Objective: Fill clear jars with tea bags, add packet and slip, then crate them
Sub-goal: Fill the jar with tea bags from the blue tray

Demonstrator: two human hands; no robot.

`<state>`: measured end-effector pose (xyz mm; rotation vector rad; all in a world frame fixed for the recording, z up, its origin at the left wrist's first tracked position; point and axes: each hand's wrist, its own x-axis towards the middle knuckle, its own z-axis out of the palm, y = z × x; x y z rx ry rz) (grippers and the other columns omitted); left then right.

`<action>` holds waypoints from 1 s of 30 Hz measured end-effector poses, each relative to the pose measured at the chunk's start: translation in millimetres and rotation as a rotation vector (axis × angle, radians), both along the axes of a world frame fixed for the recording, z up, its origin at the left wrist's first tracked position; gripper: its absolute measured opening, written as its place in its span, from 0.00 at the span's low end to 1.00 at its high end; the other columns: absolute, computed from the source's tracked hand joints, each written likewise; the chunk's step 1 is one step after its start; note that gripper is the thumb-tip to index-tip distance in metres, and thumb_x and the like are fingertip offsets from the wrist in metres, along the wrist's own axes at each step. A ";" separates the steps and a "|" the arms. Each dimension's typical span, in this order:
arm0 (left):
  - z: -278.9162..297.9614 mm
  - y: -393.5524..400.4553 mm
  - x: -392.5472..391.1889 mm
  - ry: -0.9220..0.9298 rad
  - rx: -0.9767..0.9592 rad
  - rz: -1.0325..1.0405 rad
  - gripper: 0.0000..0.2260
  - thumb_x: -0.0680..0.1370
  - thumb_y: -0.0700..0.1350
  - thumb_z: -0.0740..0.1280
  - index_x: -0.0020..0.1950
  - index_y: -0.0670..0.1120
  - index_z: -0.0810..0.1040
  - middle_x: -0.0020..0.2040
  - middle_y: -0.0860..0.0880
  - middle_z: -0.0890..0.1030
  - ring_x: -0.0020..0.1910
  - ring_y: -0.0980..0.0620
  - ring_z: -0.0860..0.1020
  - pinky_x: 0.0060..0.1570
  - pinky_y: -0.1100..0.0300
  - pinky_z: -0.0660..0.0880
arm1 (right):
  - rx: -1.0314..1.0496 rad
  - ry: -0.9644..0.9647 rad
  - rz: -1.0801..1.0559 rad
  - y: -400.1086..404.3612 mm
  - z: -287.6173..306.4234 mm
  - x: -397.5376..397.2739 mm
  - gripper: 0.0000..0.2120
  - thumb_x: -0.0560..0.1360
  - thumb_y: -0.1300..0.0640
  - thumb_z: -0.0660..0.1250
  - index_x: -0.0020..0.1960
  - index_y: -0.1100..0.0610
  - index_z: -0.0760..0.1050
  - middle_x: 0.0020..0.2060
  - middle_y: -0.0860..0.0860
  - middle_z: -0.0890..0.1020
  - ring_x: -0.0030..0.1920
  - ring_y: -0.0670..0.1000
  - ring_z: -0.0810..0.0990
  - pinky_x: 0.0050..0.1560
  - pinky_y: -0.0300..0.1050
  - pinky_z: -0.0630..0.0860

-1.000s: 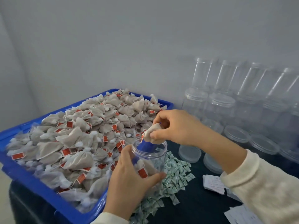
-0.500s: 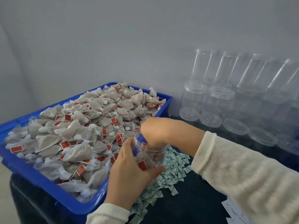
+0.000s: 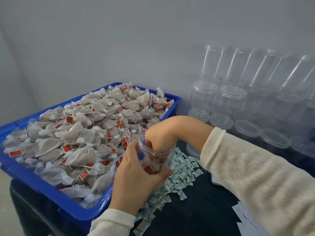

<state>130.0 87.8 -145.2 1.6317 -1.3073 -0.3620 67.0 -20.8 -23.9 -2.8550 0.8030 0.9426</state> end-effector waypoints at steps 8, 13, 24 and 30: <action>-2.3 -0.4 -0.9 -0.036 -0.022 -0.022 0.45 0.55 0.67 0.75 0.67 0.57 0.63 0.58 0.62 0.73 0.53 0.62 0.73 0.44 0.73 0.66 | 0.149 0.021 0.033 -9.7 -9.3 1.6 0.11 0.79 0.61 0.62 0.40 0.48 0.70 0.37 0.46 0.75 0.36 0.45 0.74 0.34 0.37 0.67; 5.6 0.2 0.7 0.047 -0.010 -0.006 0.39 0.52 0.73 0.71 0.56 0.64 0.60 0.52 0.63 0.73 0.50 0.72 0.70 0.39 0.73 0.68 | 0.424 -0.274 -0.105 -22.8 19.2 -3.1 0.06 0.76 0.63 0.66 0.46 0.54 0.80 0.36 0.47 0.83 0.33 0.43 0.79 0.33 0.32 0.74; 9.0 1.3 2.1 0.129 -0.009 -0.016 0.42 0.50 0.79 0.68 0.60 0.72 0.58 0.56 0.70 0.74 0.56 0.71 0.73 0.49 0.72 0.73 | 0.252 -0.871 -0.439 -102.8 -47.7 53.9 0.11 0.77 0.59 0.67 0.59 0.56 0.79 0.51 0.49 0.82 0.45 0.43 0.78 0.47 0.37 0.75; 7.6 -4.6 4.9 0.089 0.080 -0.076 0.38 0.56 0.68 0.77 0.57 0.73 0.55 0.54 0.72 0.69 0.57 0.80 0.62 0.49 0.83 0.64 | 0.266 -0.760 -0.510 -113.8 -96.8 80.8 0.18 0.76 0.53 0.70 0.64 0.57 0.77 0.59 0.52 0.80 0.56 0.50 0.79 0.55 0.43 0.75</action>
